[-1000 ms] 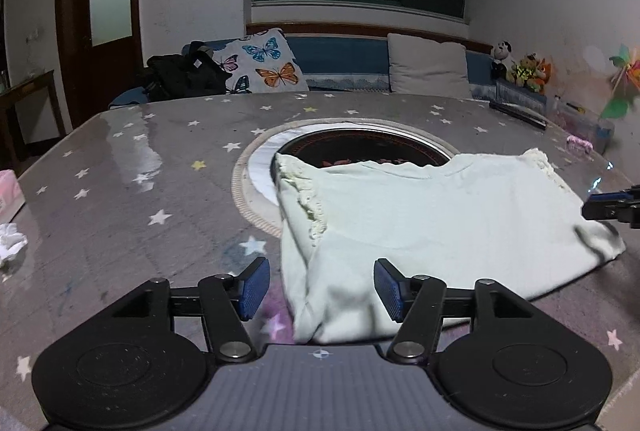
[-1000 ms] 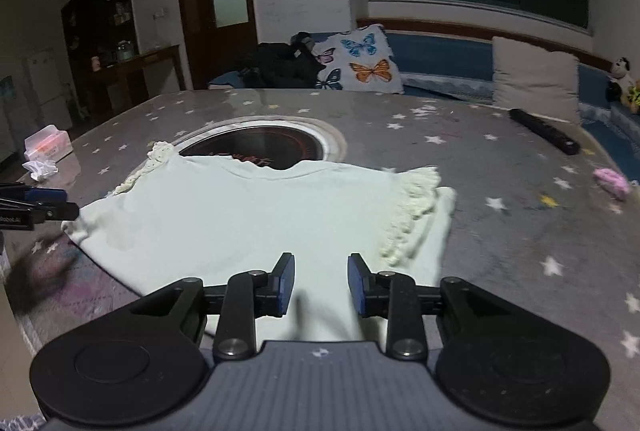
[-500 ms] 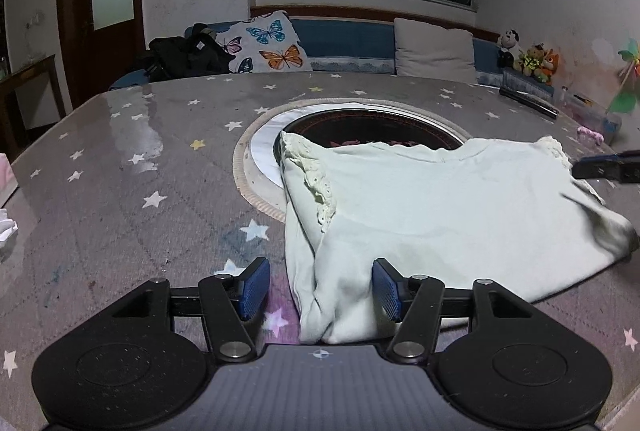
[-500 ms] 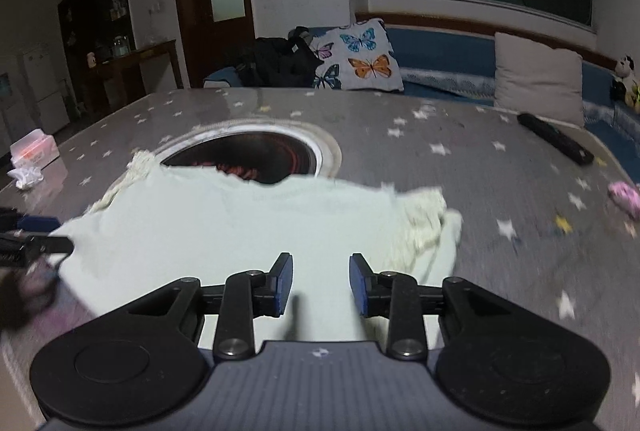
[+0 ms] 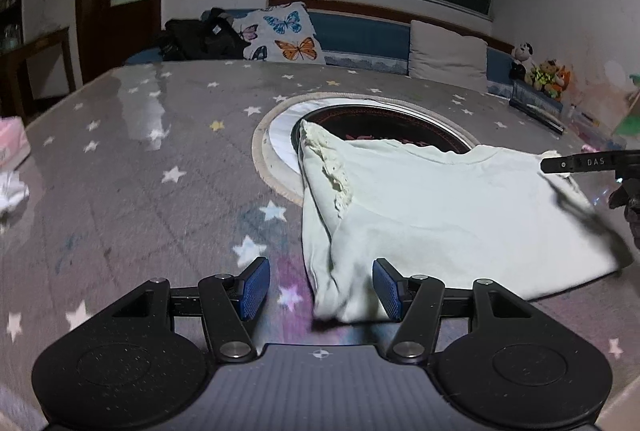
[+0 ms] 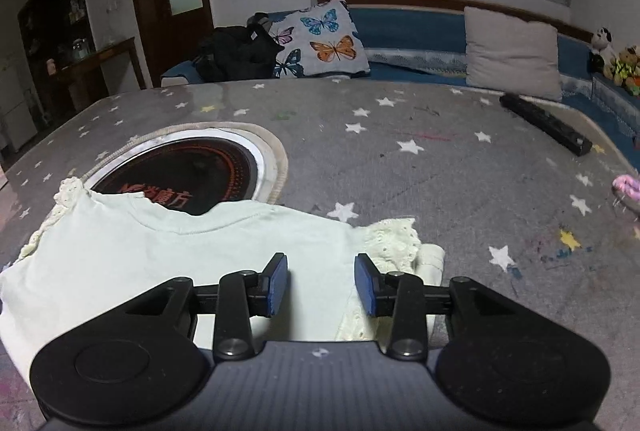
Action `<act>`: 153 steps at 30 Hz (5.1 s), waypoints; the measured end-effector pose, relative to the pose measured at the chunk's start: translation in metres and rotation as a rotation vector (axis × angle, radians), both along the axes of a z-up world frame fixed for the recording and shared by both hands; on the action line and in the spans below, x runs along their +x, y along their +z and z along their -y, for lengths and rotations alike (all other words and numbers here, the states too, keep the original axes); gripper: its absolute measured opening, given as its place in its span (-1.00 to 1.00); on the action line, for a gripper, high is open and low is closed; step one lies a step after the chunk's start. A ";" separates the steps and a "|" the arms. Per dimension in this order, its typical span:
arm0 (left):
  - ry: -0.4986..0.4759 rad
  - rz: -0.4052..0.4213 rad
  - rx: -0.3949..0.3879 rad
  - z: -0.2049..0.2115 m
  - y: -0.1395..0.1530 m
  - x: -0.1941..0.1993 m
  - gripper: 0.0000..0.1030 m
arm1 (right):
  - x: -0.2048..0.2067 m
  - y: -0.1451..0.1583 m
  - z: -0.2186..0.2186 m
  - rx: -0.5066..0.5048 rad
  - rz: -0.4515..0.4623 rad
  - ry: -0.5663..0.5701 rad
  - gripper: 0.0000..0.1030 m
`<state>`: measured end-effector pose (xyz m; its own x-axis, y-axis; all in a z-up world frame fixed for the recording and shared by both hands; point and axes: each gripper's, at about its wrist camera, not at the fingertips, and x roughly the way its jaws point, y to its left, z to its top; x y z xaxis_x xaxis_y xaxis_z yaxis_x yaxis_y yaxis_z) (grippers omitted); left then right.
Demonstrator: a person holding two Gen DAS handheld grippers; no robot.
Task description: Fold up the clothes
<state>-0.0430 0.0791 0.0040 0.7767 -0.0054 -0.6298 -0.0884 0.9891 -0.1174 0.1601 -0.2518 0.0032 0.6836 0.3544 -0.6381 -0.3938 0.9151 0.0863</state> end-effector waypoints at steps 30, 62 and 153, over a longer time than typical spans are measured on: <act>-0.101 0.167 -0.193 0.043 0.035 0.004 -0.80 | -0.035 0.059 -0.190 0.028 -0.139 0.504 0.17; -0.389 0.180 -0.187 0.136 0.058 0.033 -0.82 | -0.001 0.059 -0.118 0.085 -0.094 0.324 -0.78; -0.658 0.091 0.268 0.205 -0.006 0.023 -0.97 | -0.141 0.008 0.130 0.233 -0.032 -0.071 -0.74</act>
<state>-0.0200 -0.1259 -0.0022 0.7149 -0.3447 -0.6083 0.5350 0.8298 0.1586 0.0188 -0.3819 0.0107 0.6927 0.4466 -0.5663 -0.3230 0.8941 0.3101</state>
